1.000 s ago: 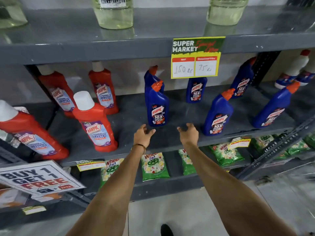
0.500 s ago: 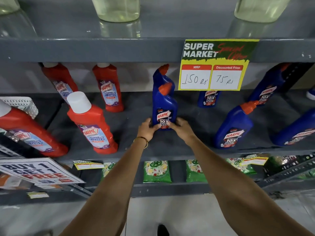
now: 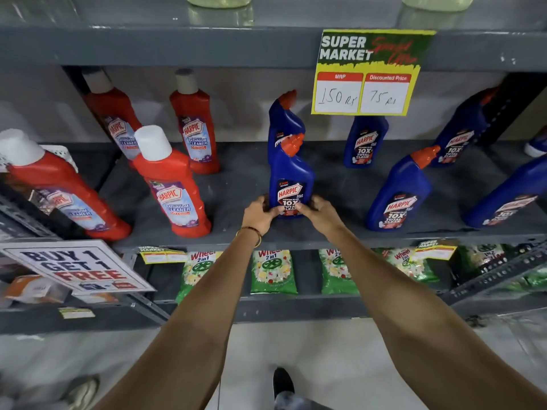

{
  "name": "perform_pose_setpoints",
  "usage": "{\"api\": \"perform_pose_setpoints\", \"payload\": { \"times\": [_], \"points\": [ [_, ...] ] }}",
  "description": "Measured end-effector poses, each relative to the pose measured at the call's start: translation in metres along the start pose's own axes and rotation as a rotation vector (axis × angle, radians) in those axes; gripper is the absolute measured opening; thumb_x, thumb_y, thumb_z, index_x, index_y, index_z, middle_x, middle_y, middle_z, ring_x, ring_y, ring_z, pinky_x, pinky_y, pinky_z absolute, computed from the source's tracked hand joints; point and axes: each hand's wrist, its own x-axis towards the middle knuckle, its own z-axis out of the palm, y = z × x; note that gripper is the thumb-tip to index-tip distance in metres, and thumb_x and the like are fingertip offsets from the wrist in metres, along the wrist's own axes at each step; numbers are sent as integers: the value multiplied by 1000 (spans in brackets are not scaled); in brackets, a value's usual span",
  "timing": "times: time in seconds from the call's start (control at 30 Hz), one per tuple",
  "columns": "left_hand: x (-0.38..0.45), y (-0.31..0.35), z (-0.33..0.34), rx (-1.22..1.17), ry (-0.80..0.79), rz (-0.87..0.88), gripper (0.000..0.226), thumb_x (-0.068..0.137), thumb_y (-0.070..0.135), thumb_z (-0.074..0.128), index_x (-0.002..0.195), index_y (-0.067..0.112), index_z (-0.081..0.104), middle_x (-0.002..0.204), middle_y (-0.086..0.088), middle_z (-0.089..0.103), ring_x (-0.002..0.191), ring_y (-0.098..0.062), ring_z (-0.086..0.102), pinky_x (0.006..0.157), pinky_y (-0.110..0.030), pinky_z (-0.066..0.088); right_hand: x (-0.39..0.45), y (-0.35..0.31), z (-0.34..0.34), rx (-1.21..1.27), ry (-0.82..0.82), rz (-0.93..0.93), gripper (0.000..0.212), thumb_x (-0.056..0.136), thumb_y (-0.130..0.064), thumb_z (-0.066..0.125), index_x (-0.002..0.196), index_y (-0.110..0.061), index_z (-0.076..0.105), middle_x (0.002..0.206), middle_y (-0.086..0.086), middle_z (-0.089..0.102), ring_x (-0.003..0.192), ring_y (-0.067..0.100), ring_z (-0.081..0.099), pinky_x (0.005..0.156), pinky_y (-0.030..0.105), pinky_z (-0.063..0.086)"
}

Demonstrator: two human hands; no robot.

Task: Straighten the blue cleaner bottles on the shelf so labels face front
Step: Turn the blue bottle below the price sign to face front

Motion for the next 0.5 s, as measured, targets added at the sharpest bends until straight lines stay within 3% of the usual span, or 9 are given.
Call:
{"api": "perform_pose_setpoints", "payload": {
  "times": [0.5],
  "points": [
    [-35, -13, 0, 29, 17, 11, 48, 82, 30, 66, 118, 3, 52, 120, -17, 64, 110, -30, 60, 96, -42, 49, -33, 9, 4, -52, 8, -8, 35, 85, -32, 63, 108, -6, 59, 112, 13, 66, 104, 25, 62, 89, 37, 49]
  ]
}}
